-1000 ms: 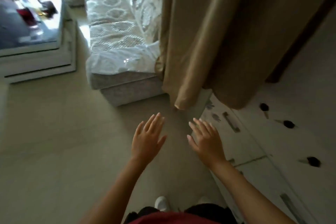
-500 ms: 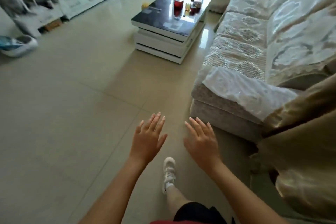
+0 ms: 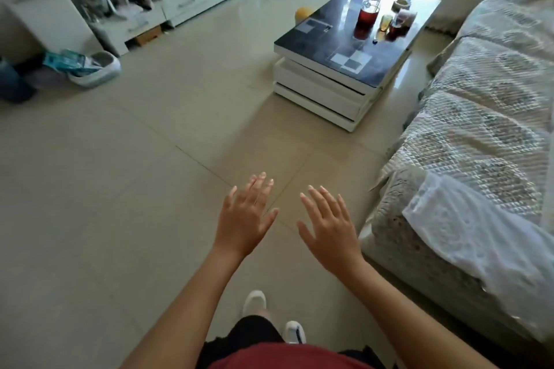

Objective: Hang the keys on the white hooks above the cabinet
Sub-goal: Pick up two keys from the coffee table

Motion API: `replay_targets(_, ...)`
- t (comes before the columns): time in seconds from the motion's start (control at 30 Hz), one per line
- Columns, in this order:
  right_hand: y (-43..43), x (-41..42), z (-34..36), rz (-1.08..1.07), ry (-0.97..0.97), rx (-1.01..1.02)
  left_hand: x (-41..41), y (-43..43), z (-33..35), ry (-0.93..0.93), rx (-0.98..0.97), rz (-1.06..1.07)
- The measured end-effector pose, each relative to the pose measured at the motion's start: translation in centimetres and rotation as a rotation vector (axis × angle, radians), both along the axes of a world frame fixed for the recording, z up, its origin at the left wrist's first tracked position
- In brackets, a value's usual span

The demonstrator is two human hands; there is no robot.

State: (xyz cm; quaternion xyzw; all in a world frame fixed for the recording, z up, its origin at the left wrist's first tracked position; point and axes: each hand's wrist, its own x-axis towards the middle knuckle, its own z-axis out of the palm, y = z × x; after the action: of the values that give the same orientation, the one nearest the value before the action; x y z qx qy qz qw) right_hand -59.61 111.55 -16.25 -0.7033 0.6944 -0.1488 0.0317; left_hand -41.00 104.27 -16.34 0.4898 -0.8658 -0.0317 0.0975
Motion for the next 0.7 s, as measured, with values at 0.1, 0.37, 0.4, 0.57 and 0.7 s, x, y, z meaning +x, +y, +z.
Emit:
replay_targets(0.1,-5.9,-0.2,-0.6,0.002,-0.007,-0.012,-0.1,-6.0,-0.7,0.016,0.008,0.011)
replay_targets(0.37,-22.4,-1.5,-1.2,-0.114,0.007,0.031,-0.8,-24.8,-0.9,-0.006,-0.002,-0.046)
replay_targets(0.4,-24.2,-1.7,-1.1,-0.133,0.006,0.032,-1.0,-27.1,-0.7,-0.013,-0.005,-0.066)
replay_targets(0.57,-31.7,-3.2,-0.7,-0.212,-0.019,0.033,-3.6,-36.4,-0.3,-0.016,0.003,-0.150)
replay_targets(0.7,-37.8,-6.2,-0.7,-0.267,-0.033,0.027,-7.6,-42.8,-0.4,-0.001,0.011,-0.210)
